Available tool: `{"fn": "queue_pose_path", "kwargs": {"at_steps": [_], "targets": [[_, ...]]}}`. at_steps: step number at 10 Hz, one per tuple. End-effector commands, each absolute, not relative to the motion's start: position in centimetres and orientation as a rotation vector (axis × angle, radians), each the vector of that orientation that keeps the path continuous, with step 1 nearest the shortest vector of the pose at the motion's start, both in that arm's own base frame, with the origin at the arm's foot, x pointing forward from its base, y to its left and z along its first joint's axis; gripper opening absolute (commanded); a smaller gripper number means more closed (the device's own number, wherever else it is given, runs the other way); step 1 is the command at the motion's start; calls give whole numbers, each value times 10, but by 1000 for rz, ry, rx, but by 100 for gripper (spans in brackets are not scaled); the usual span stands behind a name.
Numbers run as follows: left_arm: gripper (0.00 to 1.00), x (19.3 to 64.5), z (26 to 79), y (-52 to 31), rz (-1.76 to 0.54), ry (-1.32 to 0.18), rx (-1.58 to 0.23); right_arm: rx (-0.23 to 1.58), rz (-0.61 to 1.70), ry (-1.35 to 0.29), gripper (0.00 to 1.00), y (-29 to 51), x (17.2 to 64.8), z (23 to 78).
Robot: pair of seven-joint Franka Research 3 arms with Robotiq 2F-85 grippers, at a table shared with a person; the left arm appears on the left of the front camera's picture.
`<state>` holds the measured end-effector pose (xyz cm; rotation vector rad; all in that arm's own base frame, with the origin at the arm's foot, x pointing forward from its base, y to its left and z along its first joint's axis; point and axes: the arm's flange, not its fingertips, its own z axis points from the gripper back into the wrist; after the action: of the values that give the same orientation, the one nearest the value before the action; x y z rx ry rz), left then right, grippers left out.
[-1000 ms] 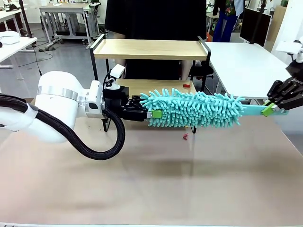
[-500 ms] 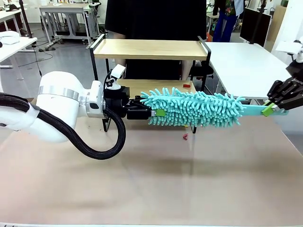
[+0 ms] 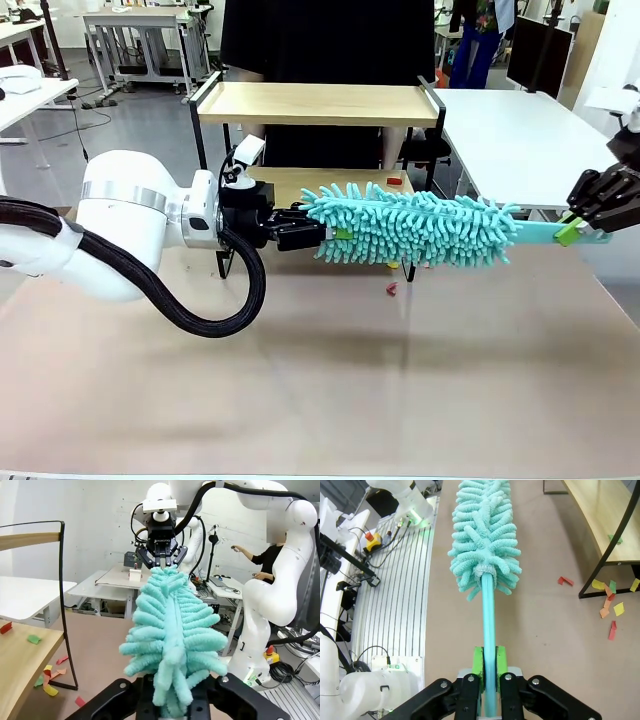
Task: Clean the shelf.
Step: Hand the Duster back to the human.
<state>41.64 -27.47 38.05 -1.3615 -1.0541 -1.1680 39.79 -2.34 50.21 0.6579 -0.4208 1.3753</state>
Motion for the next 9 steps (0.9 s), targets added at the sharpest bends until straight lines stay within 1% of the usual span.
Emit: {"fn": "queue_pose_path", "kwargs": {"at_steps": [1,3,4,5,6,7,8,9], "targets": [[0,415,383,-279,-1183,-1075,-1394,667,1390,-424,13,-21,397,504],[0,416,385,-277,-1188,-1081,-1404,667,1390,-424,13,-21,397,504],[0,421,385,-274,-1146,-1111,-1401,667,1390,-424,13,-21,397,504],[9,423,383,-273,-1089,-1056,-1358,667,1390,-424,13,-21,397,504],[9,417,382,-274,-1168,-1060,-1379,667,1390,-424,13,-21,397,504],[9,417,382,-274,-1168,-1060,-1379,661,1379,-418,68,-21,398,502],[9,417,382,-274,-1168,-1060,-1379,679,1376,-444,69,-21,395,509],[9,417,382,-274,-1168,-1060,-1379,698,1362,-470,100,-23,393,518]]}}
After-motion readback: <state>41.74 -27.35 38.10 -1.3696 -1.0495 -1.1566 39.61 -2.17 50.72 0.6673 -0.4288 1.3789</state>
